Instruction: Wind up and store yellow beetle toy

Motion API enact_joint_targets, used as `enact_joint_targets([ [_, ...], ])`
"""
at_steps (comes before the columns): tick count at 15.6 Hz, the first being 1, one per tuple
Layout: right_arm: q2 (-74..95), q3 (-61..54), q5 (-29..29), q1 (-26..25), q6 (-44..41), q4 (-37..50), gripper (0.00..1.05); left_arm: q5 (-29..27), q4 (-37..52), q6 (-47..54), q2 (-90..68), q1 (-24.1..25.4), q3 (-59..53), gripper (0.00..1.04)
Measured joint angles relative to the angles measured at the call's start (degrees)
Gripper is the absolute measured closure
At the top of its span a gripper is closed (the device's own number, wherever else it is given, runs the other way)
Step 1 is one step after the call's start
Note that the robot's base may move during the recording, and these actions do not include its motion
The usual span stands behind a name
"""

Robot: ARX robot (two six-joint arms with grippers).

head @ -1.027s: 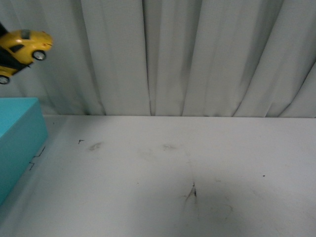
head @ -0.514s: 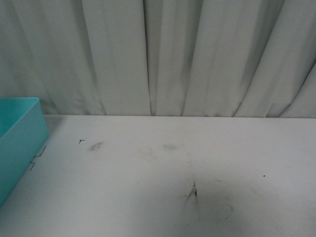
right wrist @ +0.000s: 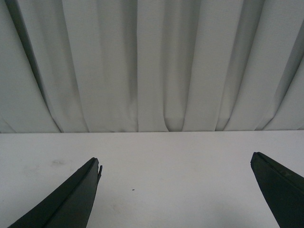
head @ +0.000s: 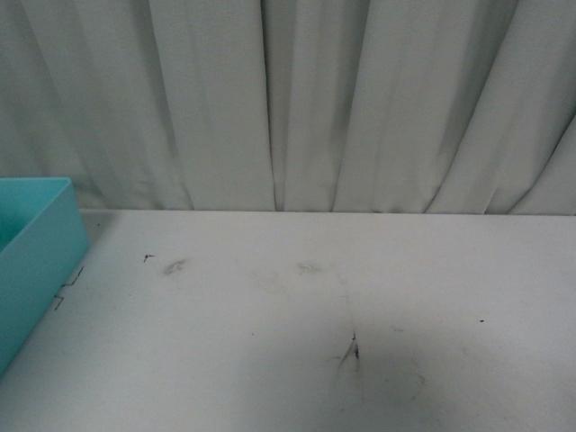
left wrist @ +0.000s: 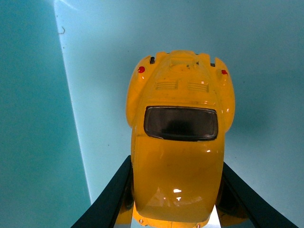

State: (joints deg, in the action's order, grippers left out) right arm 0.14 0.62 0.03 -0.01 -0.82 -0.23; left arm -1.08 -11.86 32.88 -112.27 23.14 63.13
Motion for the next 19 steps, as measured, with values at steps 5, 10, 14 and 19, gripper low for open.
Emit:
enact_joint_targets([
  [5,0.00,0.00,-0.02,0.00,0.00,0.00,0.07,0.79,-0.59,-1.53,-2.12,-0.04,0.00,0.29],
  [10,0.00,0.00,0.00,0.00,0.00,-0.02,0.07,5.79,-2.03,-3.76,2.71,1.51,-0.70,0.07],
  [14,0.00,0.00,0.00,0.00,0.00,0.00,0.07,16.02,3.39,-7.10,16.81,4.55,-1.79,0.07],
  [19,0.04,0.00,-0.17,0.00,-0.02,0.00,0.07,23.63,47.69,-26.67,38.58,-0.61,-29.68,0.43],
])
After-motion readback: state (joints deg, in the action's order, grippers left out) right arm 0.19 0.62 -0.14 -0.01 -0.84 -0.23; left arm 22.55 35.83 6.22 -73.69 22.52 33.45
